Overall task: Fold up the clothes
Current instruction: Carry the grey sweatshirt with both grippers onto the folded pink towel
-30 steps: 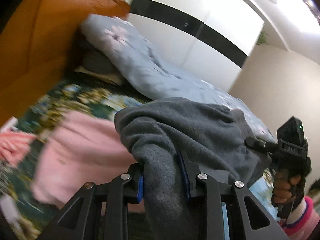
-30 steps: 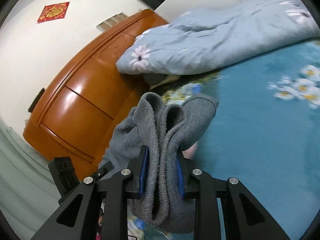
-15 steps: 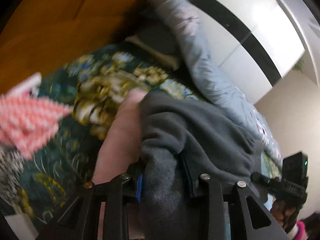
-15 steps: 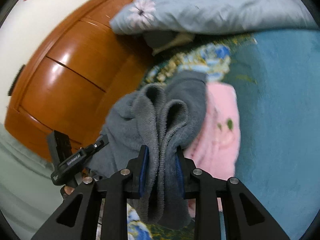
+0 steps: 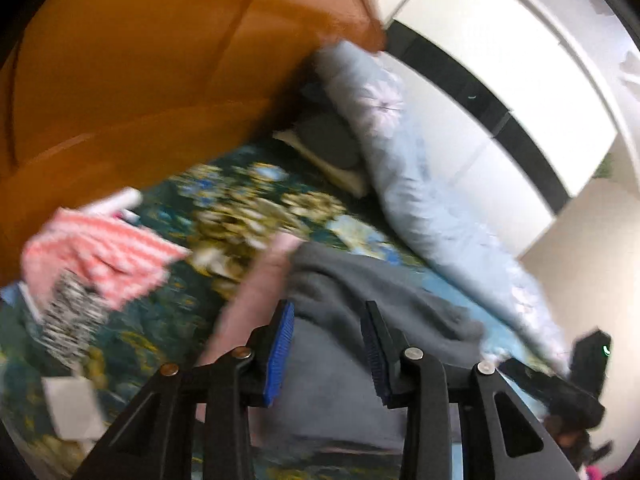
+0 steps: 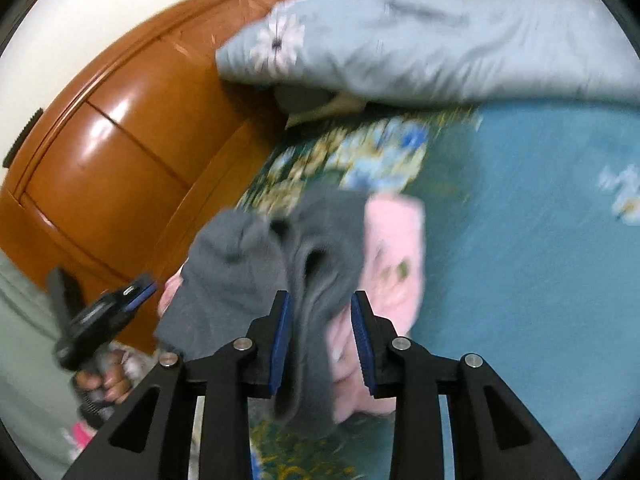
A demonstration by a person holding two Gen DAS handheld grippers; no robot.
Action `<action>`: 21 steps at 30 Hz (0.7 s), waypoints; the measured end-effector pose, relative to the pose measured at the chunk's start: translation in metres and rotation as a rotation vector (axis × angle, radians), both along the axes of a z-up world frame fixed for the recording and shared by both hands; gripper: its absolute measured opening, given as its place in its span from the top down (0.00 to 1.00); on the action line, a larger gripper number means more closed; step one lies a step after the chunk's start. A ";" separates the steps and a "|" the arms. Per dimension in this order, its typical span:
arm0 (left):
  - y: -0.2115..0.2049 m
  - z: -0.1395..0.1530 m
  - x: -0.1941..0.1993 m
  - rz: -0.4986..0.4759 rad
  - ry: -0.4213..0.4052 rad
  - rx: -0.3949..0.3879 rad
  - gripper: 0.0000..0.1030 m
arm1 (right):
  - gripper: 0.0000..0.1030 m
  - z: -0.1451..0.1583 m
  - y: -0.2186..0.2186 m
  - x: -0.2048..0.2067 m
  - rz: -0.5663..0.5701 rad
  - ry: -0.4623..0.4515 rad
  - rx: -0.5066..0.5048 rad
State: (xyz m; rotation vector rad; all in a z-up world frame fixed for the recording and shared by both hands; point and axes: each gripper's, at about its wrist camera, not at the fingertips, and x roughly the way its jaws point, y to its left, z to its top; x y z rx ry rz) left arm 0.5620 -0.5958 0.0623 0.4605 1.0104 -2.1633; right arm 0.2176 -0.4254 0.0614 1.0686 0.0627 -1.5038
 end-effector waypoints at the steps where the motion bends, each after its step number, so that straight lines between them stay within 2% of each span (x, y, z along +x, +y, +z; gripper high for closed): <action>1: 0.002 -0.004 -0.009 -0.028 -0.024 -0.009 0.63 | 0.69 0.009 0.001 0.001 -0.011 0.032 -0.015; 4: 0.009 -0.019 -0.031 -0.076 -0.131 -0.044 0.62 | 0.69 0.026 -0.013 0.028 0.081 0.094 -0.035; 6: 0.007 -0.029 -0.033 -0.082 -0.134 -0.027 0.63 | 0.69 0.030 -0.026 0.057 0.161 0.196 -0.015; 9: 0.003 -0.038 -0.029 -0.078 -0.106 0.004 0.63 | 0.69 0.018 -0.051 0.083 0.215 0.290 0.040; 12: -0.002 -0.044 -0.018 -0.065 -0.033 0.048 0.63 | 0.69 0.009 -0.065 0.084 0.190 0.313 0.054; 15: -0.003 -0.048 -0.015 -0.059 -0.007 0.070 0.63 | 0.69 0.000 -0.080 0.078 0.152 0.321 0.071; 19: -0.003 -0.052 -0.026 -0.075 -0.059 0.067 0.63 | 0.69 -0.019 -0.098 0.064 0.118 0.308 0.145; 21: -0.002 -0.053 -0.031 -0.078 -0.088 0.059 0.63 | 0.70 -0.019 -0.097 0.060 0.117 0.288 0.150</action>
